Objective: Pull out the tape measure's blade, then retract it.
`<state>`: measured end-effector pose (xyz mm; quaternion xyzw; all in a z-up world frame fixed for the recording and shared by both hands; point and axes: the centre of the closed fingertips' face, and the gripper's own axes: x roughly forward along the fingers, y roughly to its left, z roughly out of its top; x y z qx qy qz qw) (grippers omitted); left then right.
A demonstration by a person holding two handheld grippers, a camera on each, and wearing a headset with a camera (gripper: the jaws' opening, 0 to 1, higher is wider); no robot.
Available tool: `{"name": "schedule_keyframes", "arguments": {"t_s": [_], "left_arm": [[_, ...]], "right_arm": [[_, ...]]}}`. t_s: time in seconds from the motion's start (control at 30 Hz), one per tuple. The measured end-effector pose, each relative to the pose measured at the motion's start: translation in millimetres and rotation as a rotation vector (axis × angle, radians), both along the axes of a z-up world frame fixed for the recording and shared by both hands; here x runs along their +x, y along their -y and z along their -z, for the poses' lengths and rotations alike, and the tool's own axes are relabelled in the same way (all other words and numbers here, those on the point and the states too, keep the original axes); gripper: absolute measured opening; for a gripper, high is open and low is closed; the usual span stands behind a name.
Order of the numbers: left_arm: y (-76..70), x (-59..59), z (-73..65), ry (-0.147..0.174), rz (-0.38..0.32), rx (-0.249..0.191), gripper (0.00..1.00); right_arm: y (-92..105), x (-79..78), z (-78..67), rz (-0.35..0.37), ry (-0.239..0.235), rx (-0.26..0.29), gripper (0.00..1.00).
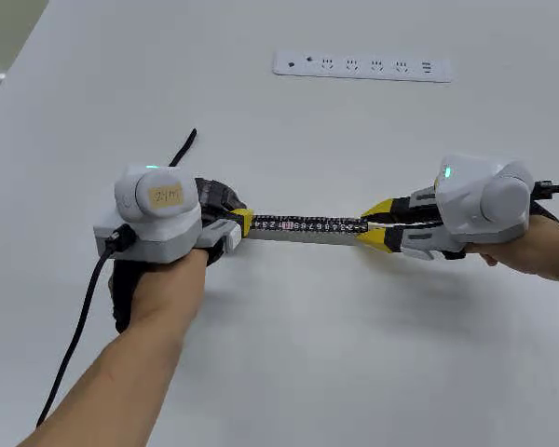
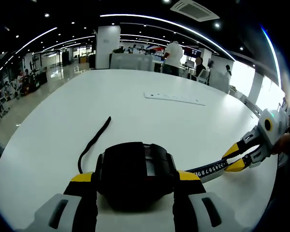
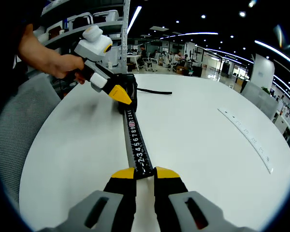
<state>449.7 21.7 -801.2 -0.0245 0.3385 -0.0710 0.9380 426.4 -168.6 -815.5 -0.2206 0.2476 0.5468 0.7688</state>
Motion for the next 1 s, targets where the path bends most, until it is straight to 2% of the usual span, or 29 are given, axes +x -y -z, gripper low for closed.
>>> {"name": "schedule_keyframes", "arguments": {"t_s": [0.77, 1.0], "left_arm": [[-1.1, -0.2, -0.3, 0.006, 0.001, -0.010, 0.60], [-1.2, 0.0, 0.0, 0.005, 0.001, -0.011, 0.60]], "right_arm": [[-27.6, 2.1, -0.5, -0.006, -0.011, 0.024, 0.12], [-41.2, 2.7, 0.8, -0.013, -0.015, 0.037, 0.12]]}}
